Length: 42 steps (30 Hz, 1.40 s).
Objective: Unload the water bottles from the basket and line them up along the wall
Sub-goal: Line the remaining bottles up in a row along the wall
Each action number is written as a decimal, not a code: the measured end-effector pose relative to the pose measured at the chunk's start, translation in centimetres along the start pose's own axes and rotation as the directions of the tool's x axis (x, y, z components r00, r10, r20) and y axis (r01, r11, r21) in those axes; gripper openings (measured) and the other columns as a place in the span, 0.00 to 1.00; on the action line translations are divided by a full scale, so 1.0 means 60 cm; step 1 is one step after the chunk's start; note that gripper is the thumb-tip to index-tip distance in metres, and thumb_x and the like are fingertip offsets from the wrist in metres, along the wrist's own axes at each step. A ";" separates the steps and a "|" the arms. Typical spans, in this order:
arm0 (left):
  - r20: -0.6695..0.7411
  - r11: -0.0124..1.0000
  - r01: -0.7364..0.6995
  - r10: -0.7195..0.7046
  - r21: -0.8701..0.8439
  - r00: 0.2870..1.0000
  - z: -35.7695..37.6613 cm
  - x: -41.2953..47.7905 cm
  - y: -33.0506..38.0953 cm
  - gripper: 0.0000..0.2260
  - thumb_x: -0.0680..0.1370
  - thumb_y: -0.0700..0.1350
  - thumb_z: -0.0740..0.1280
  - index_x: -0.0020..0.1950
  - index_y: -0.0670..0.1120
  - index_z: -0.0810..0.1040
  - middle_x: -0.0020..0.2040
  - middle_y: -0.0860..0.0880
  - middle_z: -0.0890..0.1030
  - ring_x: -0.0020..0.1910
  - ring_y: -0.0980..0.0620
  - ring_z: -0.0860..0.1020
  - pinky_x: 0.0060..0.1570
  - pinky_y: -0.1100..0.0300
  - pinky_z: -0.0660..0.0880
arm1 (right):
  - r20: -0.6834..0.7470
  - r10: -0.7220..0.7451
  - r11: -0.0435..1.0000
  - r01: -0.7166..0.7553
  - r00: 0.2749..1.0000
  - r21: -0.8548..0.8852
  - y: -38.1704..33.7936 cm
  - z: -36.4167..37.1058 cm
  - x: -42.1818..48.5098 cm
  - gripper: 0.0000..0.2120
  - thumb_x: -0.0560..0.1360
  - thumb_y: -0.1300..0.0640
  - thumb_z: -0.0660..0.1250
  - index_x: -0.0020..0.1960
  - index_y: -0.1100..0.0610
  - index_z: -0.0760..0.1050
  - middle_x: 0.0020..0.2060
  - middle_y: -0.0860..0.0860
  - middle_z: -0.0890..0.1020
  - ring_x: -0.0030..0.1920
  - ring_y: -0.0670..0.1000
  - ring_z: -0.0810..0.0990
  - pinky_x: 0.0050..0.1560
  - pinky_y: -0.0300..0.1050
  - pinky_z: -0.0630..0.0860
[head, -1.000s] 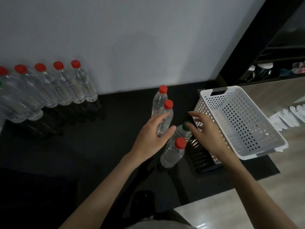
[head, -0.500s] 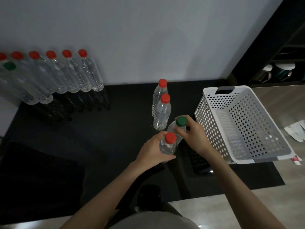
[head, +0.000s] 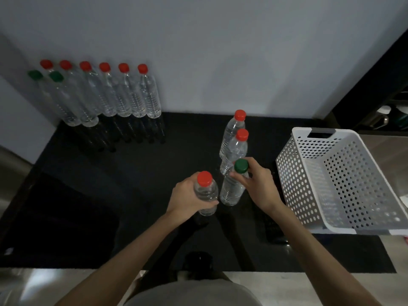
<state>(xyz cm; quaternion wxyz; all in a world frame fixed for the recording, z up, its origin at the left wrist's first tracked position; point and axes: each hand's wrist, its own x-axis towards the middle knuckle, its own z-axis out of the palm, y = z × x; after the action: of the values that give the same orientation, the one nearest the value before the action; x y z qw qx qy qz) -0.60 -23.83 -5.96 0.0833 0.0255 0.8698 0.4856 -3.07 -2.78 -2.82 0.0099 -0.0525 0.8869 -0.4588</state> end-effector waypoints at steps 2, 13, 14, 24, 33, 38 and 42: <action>-0.067 0.999 0.033 -0.033 -0.007 0.997 -0.037 -0.001 -0.018 0.26 0.59 0.48 0.83 0.52 0.57 0.76 0.46 0.59 0.82 0.48 0.65 0.80 0.49 0.71 0.74 | 0.028 -0.039 0.999 0.039 0.999 0.003 -0.022 0.022 0.009 0.12 0.74 0.53 0.72 0.55 0.54 0.75 0.43 0.44 0.82 0.44 0.39 0.81 0.45 0.33 0.77; -0.312 0.991 0.135 -0.124 0.012 0.942 -0.302 0.036 -0.170 0.27 0.59 0.50 0.83 0.54 0.52 0.77 0.45 0.58 0.82 0.45 0.60 0.80 0.47 0.71 0.73 | 0.143 -0.111 0.991 0.098 0.983 0.095 -0.178 0.210 0.134 0.14 0.74 0.56 0.72 0.57 0.51 0.74 0.46 0.40 0.80 0.47 0.34 0.80 0.47 0.27 0.75; -0.325 0.990 0.140 -0.129 0.013 0.937 -0.329 0.044 -0.183 0.28 0.59 0.49 0.83 0.55 0.51 0.78 0.46 0.58 0.82 0.45 0.61 0.80 0.45 0.75 0.71 | 0.144 -0.113 0.990 0.098 0.983 0.103 -0.193 0.231 0.148 0.14 0.74 0.56 0.72 0.57 0.50 0.74 0.46 0.39 0.80 0.48 0.34 0.80 0.48 0.28 0.75; -0.321 0.990 0.135 -0.119 0.030 0.940 -0.546 0.135 -0.298 0.27 0.60 0.47 0.83 0.55 0.53 0.77 0.45 0.59 0.80 0.48 0.57 0.80 0.51 0.61 0.76 | 0.091 -0.111 0.990 0.102 0.990 0.097 -0.325 0.432 0.310 0.13 0.73 0.56 0.73 0.55 0.55 0.76 0.40 0.41 0.79 0.39 0.34 0.78 0.41 0.31 0.74; -0.302 0.985 0.163 -0.170 -0.048 0.938 -0.613 0.206 -0.354 0.26 0.60 0.45 0.83 0.54 0.54 0.77 0.42 0.64 0.78 0.43 0.64 0.78 0.50 0.66 0.74 | -0.009 -0.109 0.989 0.110 0.994 0.098 -0.375 0.550 0.465 0.13 0.72 0.56 0.74 0.53 0.58 0.75 0.45 0.52 0.81 0.47 0.52 0.81 0.51 0.51 0.80; -0.271 0.979 0.184 -0.201 -0.085 0.941 -0.623 0.230 -0.365 0.25 0.61 0.47 0.83 0.53 0.56 0.77 0.41 0.62 0.79 0.41 0.69 0.77 0.39 0.79 0.69 | -0.021 -0.137 0.988 0.138 0.990 0.063 -0.393 0.587 0.533 0.15 0.72 0.56 0.74 0.55 0.59 0.75 0.43 0.46 0.78 0.45 0.46 0.78 0.46 0.33 0.75; -0.215 0.981 0.166 -0.184 -0.099 0.959 -0.621 0.232 -0.374 0.25 0.61 0.47 0.82 0.53 0.57 0.77 0.46 0.60 0.82 0.46 0.68 0.79 0.44 0.77 0.71 | -0.006 -0.145 0.989 0.145 0.989 0.023 -0.391 0.607 0.571 0.14 0.72 0.57 0.74 0.52 0.60 0.74 0.41 0.45 0.77 0.40 0.43 0.76 0.40 0.27 0.72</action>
<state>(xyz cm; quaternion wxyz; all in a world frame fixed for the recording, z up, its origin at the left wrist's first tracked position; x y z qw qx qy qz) -19.80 -65.23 -7.52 0.0286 -0.1098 0.8524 0.5105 -32.79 -49.32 -3.75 -0.0248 -0.1158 0.8754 -0.4687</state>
